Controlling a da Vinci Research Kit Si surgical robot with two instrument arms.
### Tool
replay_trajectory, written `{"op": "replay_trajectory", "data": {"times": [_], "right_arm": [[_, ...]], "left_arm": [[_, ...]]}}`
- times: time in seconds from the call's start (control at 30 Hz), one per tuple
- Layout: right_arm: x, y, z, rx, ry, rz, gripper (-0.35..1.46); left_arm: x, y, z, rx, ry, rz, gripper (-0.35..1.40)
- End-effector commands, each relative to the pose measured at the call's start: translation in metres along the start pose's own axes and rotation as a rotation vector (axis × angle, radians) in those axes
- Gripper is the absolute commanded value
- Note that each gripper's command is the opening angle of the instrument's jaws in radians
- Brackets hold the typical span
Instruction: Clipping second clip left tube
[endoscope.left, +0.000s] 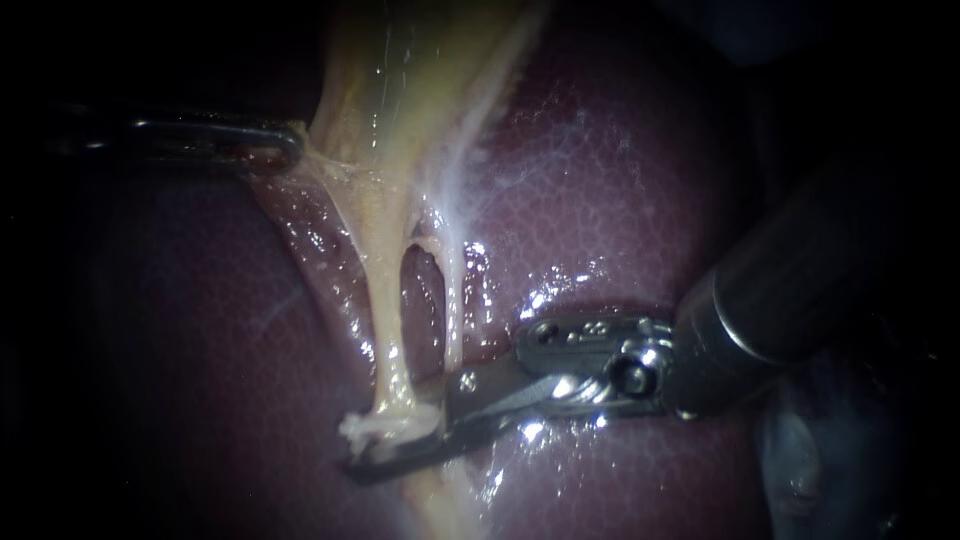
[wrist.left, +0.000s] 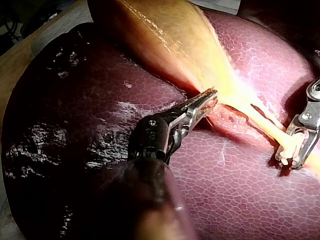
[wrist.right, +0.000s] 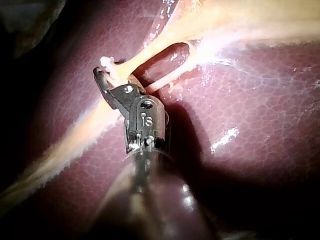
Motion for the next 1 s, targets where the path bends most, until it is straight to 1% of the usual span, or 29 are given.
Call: {"op": "replay_trajectory", "data": {"times": [0.03,0.1,0.17,0.2,0.33,0.47,0.57,0.6,0.67,0.77,0.87,0.9,1.0], "right_arm": [[0.0,0.0,0.0,-0.002,0.004,0.0,0.23],[0.0001,0.0001,0.0,-0.005,0.012,0.0,0.33],[0.0003,0.0003,0.0,-0.027,0.044,0.002,0.44],[0.0003,0.0005,-0.0001,-0.027,0.054,0.002,0.45],[0.0003,0.0013,-0.0005,-0.027,0.095,0.007,0.5],[0.0001,0.0023,-0.0012,-0.011,0.138,0.011,0.5],[0.0,0.0031,-0.002,0.008,0.186,0.015,0.5],[0.0001,0.0033,-0.0023,0.02,0.207,0.017,0.5],[0.0002,0.0038,-0.0029,0.044,0.237,0.031,0.5],[0.0003,0.0041,-0.0033,0.088,0.281,0.078,0.5],[0.0002,0.0041,-0.0032,0.158,0.321,0.135,0.5],[0.0002,0.004,-0.0032,0.173,0.323,0.144,0.5],[0.0,0.0036,-0.0028,0.236,0.346,0.192,0.5]], "left_arm": [[0.0,0.0,0.0,0.0,0.0,0.0,-0.35],[0.0,0.0,0.0,0.0,0.0,0.0,-0.35],[0.0,0.0,0.0,0.0,0.0,0.0,-0.35],[0.0,0.0,0.0,0.0,0.0,0.0,-0.35],[0.0,0.0,0.0,0.0,0.0,0.0,-0.35],[0.0,0.0,0.0,0.0,0.0,0.0,-0.35],[0.0,0.0,-0.0001,0.0,0.0,0.0,-0.35],[0.0,0.0,-0.0001,0.0,0.0,0.0,-0.35],[0.0,0.0,-0.0001,0.0,0.0,0.0,-0.35],[0.0,0.0,-0.0001,0.0,0.0,0.0,-0.35],[0.0,0.0001,-0.0001,0.0,0.0,0.0,-0.35],[0.0,0.0001,-0.0001,0.0,0.0,0.0,-0.35],[0.0001,0.0001,-0.0001,0.0,0.0,0.0,-0.35]]}}
